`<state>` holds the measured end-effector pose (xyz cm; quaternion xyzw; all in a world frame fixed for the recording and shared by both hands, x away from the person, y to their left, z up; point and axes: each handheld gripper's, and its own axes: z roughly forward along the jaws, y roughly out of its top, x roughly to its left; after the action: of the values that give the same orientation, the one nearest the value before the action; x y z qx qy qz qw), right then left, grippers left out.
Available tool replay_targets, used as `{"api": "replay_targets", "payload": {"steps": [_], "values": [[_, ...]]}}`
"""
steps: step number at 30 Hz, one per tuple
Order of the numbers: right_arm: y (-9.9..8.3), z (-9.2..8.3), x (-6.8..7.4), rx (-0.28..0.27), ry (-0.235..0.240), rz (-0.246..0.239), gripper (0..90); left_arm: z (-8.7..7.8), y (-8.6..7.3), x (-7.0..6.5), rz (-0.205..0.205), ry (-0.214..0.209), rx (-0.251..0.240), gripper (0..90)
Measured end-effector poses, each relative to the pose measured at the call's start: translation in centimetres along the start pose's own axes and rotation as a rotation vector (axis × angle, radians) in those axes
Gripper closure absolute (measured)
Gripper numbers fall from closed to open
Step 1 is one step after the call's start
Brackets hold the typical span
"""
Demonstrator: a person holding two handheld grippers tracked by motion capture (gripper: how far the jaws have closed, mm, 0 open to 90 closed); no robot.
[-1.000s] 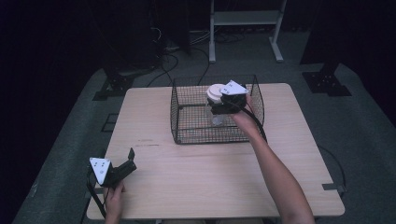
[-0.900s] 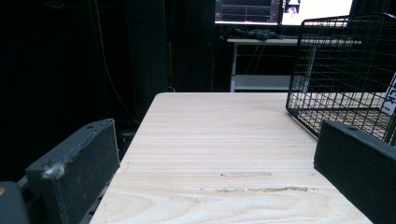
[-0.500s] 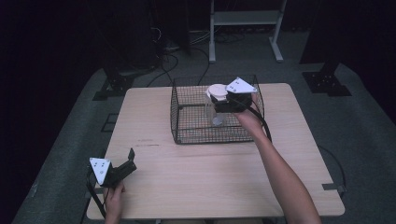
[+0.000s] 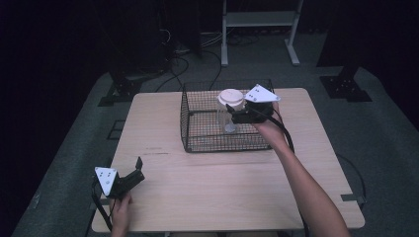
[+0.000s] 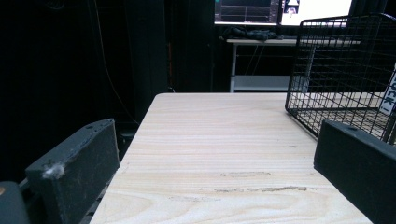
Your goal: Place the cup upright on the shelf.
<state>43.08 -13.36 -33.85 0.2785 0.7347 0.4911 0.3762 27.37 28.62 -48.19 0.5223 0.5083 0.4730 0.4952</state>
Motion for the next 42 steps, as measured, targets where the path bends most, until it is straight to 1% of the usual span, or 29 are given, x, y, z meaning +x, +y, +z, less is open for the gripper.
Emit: {"api": "replay_targets", "payload": {"steps": [2, 3, 12, 18, 19, 20, 24, 26, 27, 42], "values": [[0.0, -0.1, 0.0, 0.002, 0.002, 0.0, 2.4, 0.0, 0.0, 0.0, 0.001, 0.0, -0.001, 0.0], [-0.1, -0.3, 0.1, 0.011, 0.004, -0.011, 2.4, 0.0, 0.0, 0.0, 0.0, 0.001, 0.0, 0.0], [-0.4, -1.4, 0.3, 0.011, 0.01, -0.013, 2.4, 0.0, 0.0, 0.0, 0.003, 0.0, -0.001, 0.0], [-0.6, -2.1, 0.6, 0.01, 0.014, -0.023, 2.4, 0.0, 0.0, 0.0, 0.005, 0.0, -0.001, 0.0], [-0.6, -2.4, 0.7, 0.008, 0.025, -0.014, 2.4, 0.0, 0.0, 0.0, 0.004, 0.0, -0.002, 0.0], [-0.6, -2.4, 0.7, 0.008, 0.025, -0.014, 2.4, 0.0, 0.0, 0.0, 0.004, 0.0, -0.002, 0.0], [-0.8, -2.8, 1.1, 0.009, 0.031, -0.024, 2.4, 0.0, 0.0, 0.0, 0.004, 0.0, -0.001, 0.0], [-1.1, -3.1, 1.3, 0.011, 0.036, -0.027, 2.4, 0.0, 0.0, 0.0, 0.005, 0.0, 0.0, 0.0], [-1.3, -3.3, 1.4, 0.014, 0.047, -0.02, 2.4, 0.0, 0.0, 0.0, 0.007, -0.001, -0.001, 0.0], [-3.0, -4.8, 2.6, 0.028, 0.081, -0.015, 2.4, 0.0, 0.0, -0.1, 0.003, 0.0, -0.004, 0.0]]}}
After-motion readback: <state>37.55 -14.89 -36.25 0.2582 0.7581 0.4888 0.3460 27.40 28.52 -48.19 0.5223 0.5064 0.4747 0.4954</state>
